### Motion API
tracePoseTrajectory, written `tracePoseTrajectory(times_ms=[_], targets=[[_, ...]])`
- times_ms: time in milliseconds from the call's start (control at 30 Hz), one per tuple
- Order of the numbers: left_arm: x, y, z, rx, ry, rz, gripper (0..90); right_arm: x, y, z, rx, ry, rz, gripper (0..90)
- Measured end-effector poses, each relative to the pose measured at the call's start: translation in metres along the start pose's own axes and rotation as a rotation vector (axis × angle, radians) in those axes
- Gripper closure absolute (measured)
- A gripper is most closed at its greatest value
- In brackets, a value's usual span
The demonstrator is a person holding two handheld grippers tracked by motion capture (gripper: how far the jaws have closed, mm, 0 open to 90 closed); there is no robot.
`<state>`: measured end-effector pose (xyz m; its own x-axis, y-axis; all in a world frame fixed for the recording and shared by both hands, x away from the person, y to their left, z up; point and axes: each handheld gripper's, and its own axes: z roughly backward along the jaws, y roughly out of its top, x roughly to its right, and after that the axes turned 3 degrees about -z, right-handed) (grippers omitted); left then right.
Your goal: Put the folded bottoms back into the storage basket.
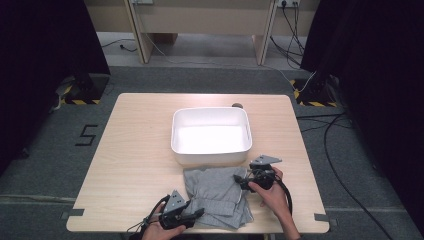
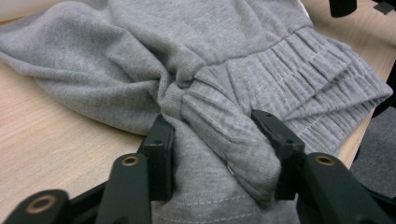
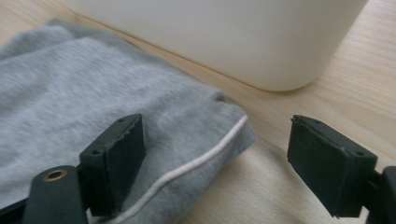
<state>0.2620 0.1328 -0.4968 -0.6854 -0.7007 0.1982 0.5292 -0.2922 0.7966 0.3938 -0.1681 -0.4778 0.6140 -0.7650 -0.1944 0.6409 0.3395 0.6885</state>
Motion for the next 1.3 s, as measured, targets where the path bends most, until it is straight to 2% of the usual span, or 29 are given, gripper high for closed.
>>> tracePoseTrajectory(times_ms=[33, 67, 100, 167, 200, 233, 267, 300, 333, 367, 467, 533, 600, 667, 700, 800, 967, 1033, 1133, 1267, 1300], targets=[[0.0, -0.001, 0.001, 0.002, 0.0, -0.004, 55.7, 0.0, 0.001, 0.001, 0.015, 0.049, -0.013, 22.1], [0.0, -0.001, 0.001, 0.002, 0.0, -0.004, 56.8, 0.0, 0.001, 0.001, 0.015, 0.049, -0.013, 22.1], [0.0, -0.001, 0.002, -0.001, -0.003, -0.006, 57.7, -0.004, 0.001, -0.001, 0.009, 0.085, -0.014, 20.2], [0.0, -0.001, 0.002, 0.003, -0.005, -0.008, 58.7, -0.007, 0.0, -0.005, -0.013, 0.082, 0.017, 18.1], [-0.001, -0.002, 0.002, 0.004, -0.006, -0.009, 58.7, -0.007, 0.0, -0.005, -0.013, 0.082, 0.017, 18.1], [-0.001, -0.003, 0.005, -0.001, -0.008, -0.014, 59.0, -0.007, -0.001, -0.009, -0.021, 0.103, 0.015, 16.7], [-0.001, -0.003, 0.005, -0.001, -0.008, -0.014, 59.2, -0.007, -0.001, -0.009, -0.021, 0.103, 0.015, 16.7], [-0.001, -0.003, 0.008, -0.008, -0.004, -0.025, 59.5, -0.007, -0.002, -0.011, -0.039, 0.139, -0.013, 15.5], [-0.002, -0.005, 0.014, -0.018, 0.008, -0.05, 59.8, -0.008, -0.003, -0.011, -0.035, 0.159, -0.002, 15.5], [-0.003, -0.006, 0.016, -0.019, 0.012, -0.052, 59.9, -0.009, -0.004, -0.011, -0.041, 0.173, 0.006, 15.5], [-0.007, -0.009, 0.021, -0.025, 0.008, -0.034, 58.4, -0.016, -0.004, -0.013, -0.046, 0.199, 0.041, 16.6], [-0.008, -0.01, 0.019, -0.02, 0.005, -0.01, 53.6, -0.024, -0.003, -0.015, -0.06, 0.217, 0.075, 21.9], [-0.009, -0.01, 0.019, -0.016, 0.005, -0.009, 47.9, -0.029, -0.003, -0.014, -0.079, 0.194, 0.095, 26.2], [-0.008, -0.01, 0.019, -0.027, 0.052, -0.031, 38.3, -0.029, -0.002, -0.013, -0.084, 0.201, 0.095, 31.6], [-0.009, -0.01, 0.019, -0.026, 0.061, -0.03, 34.0, -0.027, -0.002, -0.012, -0.086, 0.208, 0.101, 35.1], [-0.007, -0.01, 0.018, -0.027, 0.064, -0.025, 31.5, -0.025, -0.004, -0.012, -0.073, 0.24, 0.103, 43.6], [-0.002, -0.009, 0.014, -0.022, 0.058, -0.037, 30.0, -0.022, -0.006, -0.014, -0.046, 0.277, 0.099, 49.5], [-0.002, -0.009, 0.014, -0.023, 0.054, -0.042, 34.2, -0.021, -0.007, -0.014, -0.041, 0.285, 0.101, 50.4], [0.0, -0.007, 0.011, -0.01, 0.03, -0.047, 49.5, -0.02, -0.007, -0.015, -0.024, 0.292, 0.098, 53.7], [-0.001, -0.006, 0.01, -0.001, 0.021, -0.05, 57.9, -0.021, -0.007, -0.015, -0.007, 0.286, 0.106, 56.5], [0.001, -0.007, 0.011, 0.012, 0.03, -0.07, 59.3, -0.022, -0.006, -0.014, 0.012, 0.28, 0.116, 58.9]])
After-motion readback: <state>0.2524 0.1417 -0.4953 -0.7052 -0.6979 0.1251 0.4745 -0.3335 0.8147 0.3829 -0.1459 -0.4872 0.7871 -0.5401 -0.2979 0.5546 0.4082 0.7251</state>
